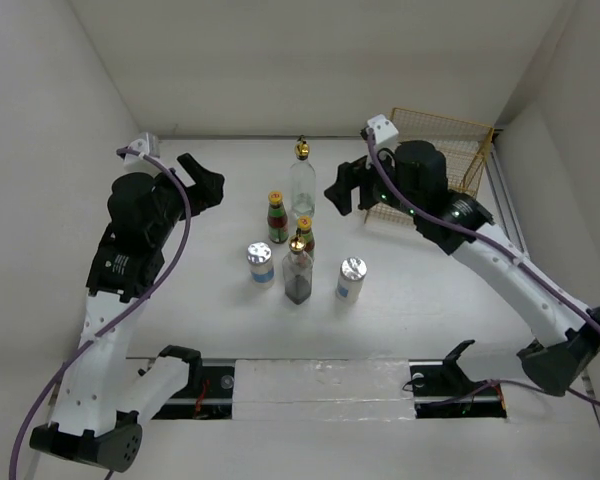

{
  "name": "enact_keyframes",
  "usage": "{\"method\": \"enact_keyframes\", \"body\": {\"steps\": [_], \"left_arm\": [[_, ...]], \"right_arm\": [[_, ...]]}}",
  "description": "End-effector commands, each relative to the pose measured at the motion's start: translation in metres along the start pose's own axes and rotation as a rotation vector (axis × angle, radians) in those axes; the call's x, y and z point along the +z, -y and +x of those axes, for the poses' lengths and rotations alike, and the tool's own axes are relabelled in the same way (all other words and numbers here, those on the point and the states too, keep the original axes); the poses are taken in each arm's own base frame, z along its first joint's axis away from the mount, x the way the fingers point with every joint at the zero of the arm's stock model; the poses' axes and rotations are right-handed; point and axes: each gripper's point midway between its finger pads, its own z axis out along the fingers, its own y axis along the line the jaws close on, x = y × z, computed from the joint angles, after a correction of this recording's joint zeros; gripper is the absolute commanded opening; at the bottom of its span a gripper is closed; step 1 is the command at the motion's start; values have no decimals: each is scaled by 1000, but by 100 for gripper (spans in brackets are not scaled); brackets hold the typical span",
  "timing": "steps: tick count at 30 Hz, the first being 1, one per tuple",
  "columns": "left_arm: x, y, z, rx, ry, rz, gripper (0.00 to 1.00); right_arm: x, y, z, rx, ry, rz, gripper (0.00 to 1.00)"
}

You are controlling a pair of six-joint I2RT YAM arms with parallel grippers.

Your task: Organize the condiment bottles

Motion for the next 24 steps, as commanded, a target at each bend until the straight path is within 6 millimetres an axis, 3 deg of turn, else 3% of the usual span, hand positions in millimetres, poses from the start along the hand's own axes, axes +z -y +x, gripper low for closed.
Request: {"method": "enact_keyframes", "body": {"steps": [1,3,8,12,18,24], "left_arm": [[-8,22,-17,-24,34,85,79],[-6,24,-16,-53,31,97,80],[-2,28,-10,-103,18,118,82],[-1,30,-6,-113,4,135,82],[5,30,-1,-113,-16,133,82],[5,30,-1,-113,-16,133,82]], "right_arm": [[34,-15,-22,0,82,-61,84],[54,-15,-28,-1,103,-64,85],[121,2,-13,-66,75,2,86],[160,8,-13,-86,100,20,86],[196,18,-15,-92,140,47,84],[228,33,0,-88,118,92,77]]}}
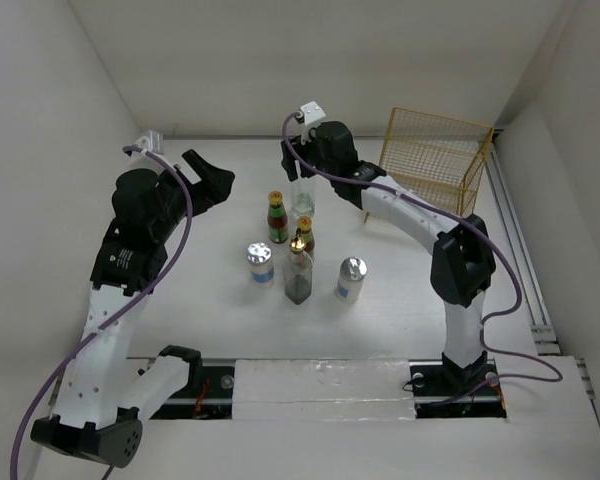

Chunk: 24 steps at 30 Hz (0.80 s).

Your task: Organize the condiment bottles

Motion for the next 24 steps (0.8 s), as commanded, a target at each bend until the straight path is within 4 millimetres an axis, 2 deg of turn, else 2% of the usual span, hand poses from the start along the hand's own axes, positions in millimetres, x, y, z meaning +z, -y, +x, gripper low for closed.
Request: {"method": "enact_keyframes", "body": {"steps": [1,2,3,5,6,8,9,10,11,12,13,15,16,18,19,20,22,23,24], "left_arm": [[0,9,-7,-6,28,44,82],[0,8,-8,-6,35,35,82],[0,8,-8,-6,35,35,82],[0,7,-8,3,35,35,82],[0,6,-9,3,40,28,82],[3,5,-7,2,33,22,82],[3,7,-6,4,27,29,82],[3,5,-7,4,35,19,82],[7,3,-5,13,26,13,82],[5,8,-6,15,28,25,82],[5,8,-6,15,28,26,82],[9,7,-8,15,34,18,82],[9,7,-8,15,34,18,82],[9,7,-8,15,34,18,82],[10,4,-4,15,26,13,82],[10,3,-5,14,31,5,82],[12,0,-2,23,24,0,82],[12,0,-2,23,24,0,82],[12,0,-2,23,24,0,82]], "right_arm": [[4,7,-42,-2,128,29,75],[4,7,-42,-2,128,29,66],[8,7,-37,-2,117,29,61],[8,12,-37,-1,119,54,58],[9,14,-32,-1,108,67,48],[8,17,-35,1,120,84,33],[6,17,-38,2,131,84,18],[5,18,-38,2,131,93,11],[1,18,-47,13,154,91,7],[-7,17,-73,17,206,88,4],[-10,16,-83,18,228,87,0],[-27,15,-121,24,305,83,0],[-45,13,-156,38,380,77,0],[-62,25,-187,57,444,101,0],[-84,31,-220,64,516,114,0],[-93,30,-234,66,543,112,0],[-111,44,-254,68,570,137,0],[-126,55,-275,74,619,162,0],[-136,60,-285,74,639,172,0]]}}
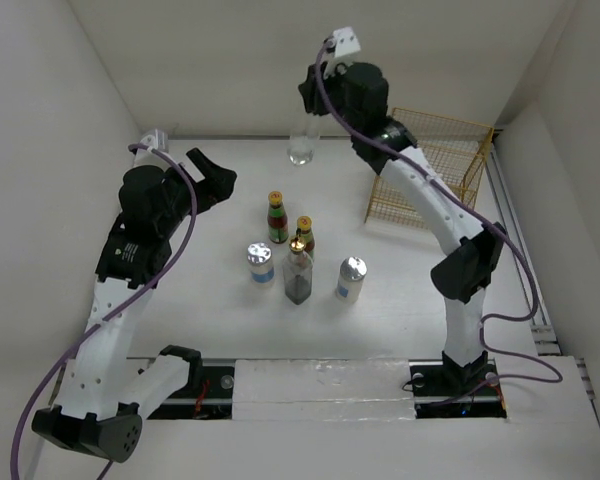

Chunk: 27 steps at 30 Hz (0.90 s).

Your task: Organize the condiment bottles

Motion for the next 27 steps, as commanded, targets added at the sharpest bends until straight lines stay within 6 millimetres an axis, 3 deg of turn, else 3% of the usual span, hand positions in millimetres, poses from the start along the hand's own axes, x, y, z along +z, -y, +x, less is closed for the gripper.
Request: {"method": "enact_keyframes", "body": {"steps": [1,2,6,11,16,21,25,27], "left_arm": [[1,5,-7,17,38,22,82],[2,2,-3,16,29,16,82],[4,-1,0,16,21,10,82],[4,-1,0,16,21,10,82],[10,-3,4,6,4,-2,82],[14,0,4,6,-7,13,82],[15,2,2,-3,0,18,82],[15,2,2,-3,0,18,82]], "right_arm": [[-60,44,-164,49,372,83,0],[-68,51,-183,51,416,94,0],[-86,95,-211,55,474,190,0],[-100,154,-218,45,487,305,0],[-132,191,-236,37,523,383,0],[-135,222,-223,28,485,446,0],[-143,244,-225,19,501,488,0],[-132,254,-215,15,479,492,0]]}}
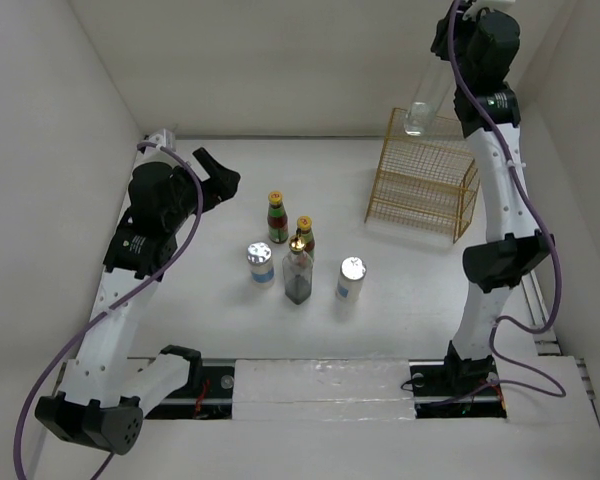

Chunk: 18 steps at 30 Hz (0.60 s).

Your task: Organize the condiment bottles

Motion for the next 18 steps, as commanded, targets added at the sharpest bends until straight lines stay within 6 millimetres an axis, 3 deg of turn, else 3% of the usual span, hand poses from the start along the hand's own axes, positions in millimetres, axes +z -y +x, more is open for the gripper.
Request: {"method": "enact_keyframes", "body": {"steps": [1,5,18], "left_arm": [[1,11,-8,0,30,44,82],[-1,13,-11,0,37,49,82],[7,11,-9,-1,21,37,82]], "right_arm": [[-15,6,-73,46,197,-16,0],[-4,22,-68,37,201,14,0],[28,31,-20,85,142,34,0]]}}
